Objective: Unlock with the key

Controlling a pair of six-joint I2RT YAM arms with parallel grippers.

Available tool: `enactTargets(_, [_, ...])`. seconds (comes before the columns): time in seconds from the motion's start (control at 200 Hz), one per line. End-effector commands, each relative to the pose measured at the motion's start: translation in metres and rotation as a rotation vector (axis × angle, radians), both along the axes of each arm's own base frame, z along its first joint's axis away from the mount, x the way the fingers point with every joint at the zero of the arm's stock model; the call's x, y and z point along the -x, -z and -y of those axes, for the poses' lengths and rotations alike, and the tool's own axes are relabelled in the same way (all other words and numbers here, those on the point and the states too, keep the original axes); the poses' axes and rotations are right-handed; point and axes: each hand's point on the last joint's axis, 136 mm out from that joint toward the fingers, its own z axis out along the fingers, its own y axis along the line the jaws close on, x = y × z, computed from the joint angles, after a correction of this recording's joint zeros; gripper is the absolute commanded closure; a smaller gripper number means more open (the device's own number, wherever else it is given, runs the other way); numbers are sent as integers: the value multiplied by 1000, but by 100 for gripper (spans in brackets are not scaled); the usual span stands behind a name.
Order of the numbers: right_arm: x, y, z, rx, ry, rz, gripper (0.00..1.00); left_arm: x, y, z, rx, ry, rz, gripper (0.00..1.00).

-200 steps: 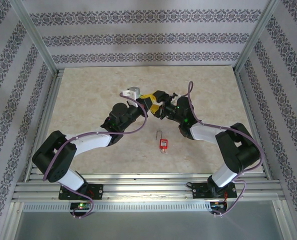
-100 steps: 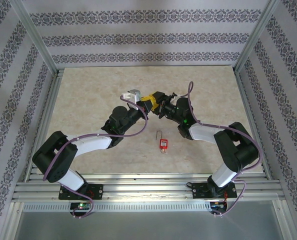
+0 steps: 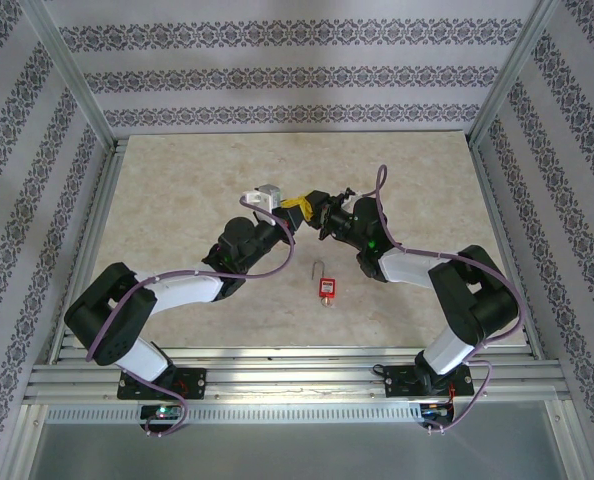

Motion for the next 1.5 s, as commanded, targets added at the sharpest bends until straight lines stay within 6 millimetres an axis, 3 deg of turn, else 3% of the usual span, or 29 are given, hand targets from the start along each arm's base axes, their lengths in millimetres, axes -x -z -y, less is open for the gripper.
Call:
enactTargets(0.0, [1, -18, 5, 5, 5, 68, 82, 9, -17, -2, 28, 2, 58, 100])
enactTargets(0.175, [2, -20, 8, 22, 7, 87, 100, 13, -16, -3, 34, 12, 53, 100])
enactTargets(0.53, [9, -30, 10, 90, -6, 160, 100, 18, -1, -10, 78, 17, -4, 100])
enactTargets(0.555, [9, -30, 11, 103, -8, 163, 100, 18, 1, -10, 85, 18, -14, 91])
enactTargets(0.625, [12, -31, 10, 141, -13, 179, 100, 19, 4, -14, 118, 9, -41, 53])
enactTargets(0.71, [14, -30, 12, 180, -15, 194, 100, 20, 9, -21, 179, -8, -97, 40])
enactTargets(0.884, [16, -22, 14, 249, -20, 187, 100, 22, 11, -24, 307, 4, -200, 38])
enactTargets(1.129, [15, -20, 12, 300, -21, 193, 100, 27, -12, -22, 512, 71, -217, 37])
enactTargets(1.494, [16, -19, 11, 329, -14, 198, 100, 18, 16, 7, 744, 182, -430, 47])
